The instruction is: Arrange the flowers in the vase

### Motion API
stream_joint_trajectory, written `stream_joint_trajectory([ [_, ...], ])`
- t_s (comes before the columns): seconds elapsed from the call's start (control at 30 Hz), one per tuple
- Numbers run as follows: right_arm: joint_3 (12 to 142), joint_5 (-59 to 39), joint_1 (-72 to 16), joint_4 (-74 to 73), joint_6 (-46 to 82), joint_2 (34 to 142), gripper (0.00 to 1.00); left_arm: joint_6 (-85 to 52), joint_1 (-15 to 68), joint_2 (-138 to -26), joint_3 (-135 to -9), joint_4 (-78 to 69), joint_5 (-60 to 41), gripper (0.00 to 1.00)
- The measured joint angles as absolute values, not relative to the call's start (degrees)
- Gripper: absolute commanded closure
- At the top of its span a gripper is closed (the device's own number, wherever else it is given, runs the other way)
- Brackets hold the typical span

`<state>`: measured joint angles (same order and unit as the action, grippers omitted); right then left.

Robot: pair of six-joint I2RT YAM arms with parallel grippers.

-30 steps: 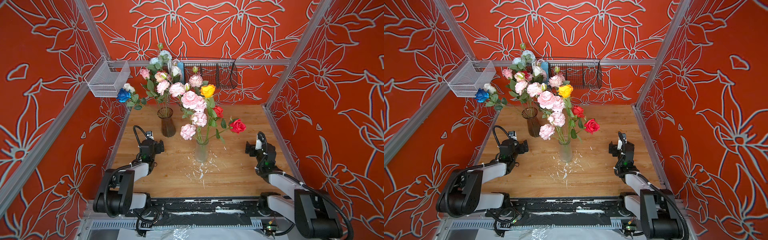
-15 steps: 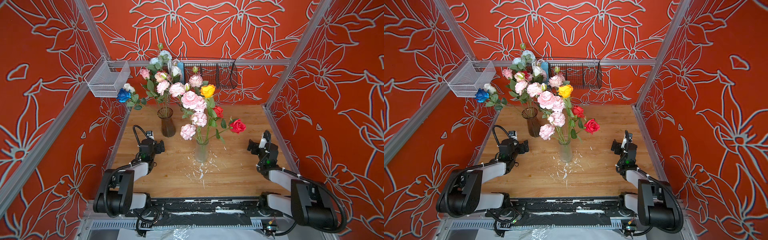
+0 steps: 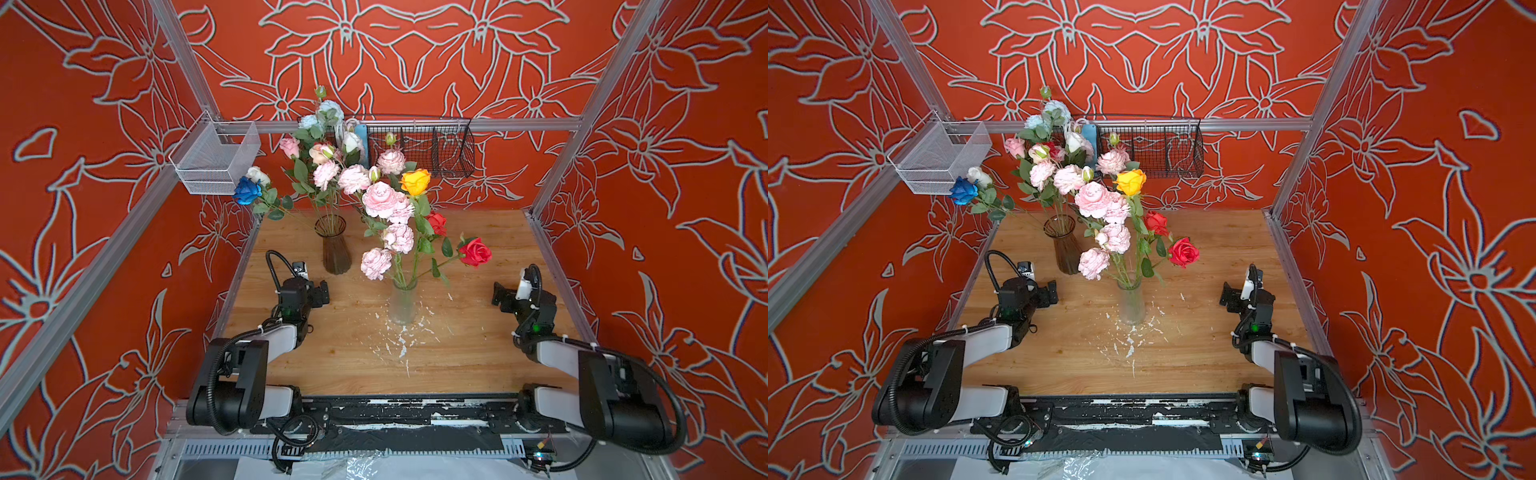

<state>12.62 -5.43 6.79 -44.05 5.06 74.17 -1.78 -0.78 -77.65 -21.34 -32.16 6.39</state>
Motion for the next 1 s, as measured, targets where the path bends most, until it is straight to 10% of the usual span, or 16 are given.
stream_joint_trajectory([
  [1.0,18.33,1.5,-1.58,-45.21,-0.64,81.82,0.03,-1.76,-0.75,-77.65,-21.34,-32.08,6.28,0.03],
])
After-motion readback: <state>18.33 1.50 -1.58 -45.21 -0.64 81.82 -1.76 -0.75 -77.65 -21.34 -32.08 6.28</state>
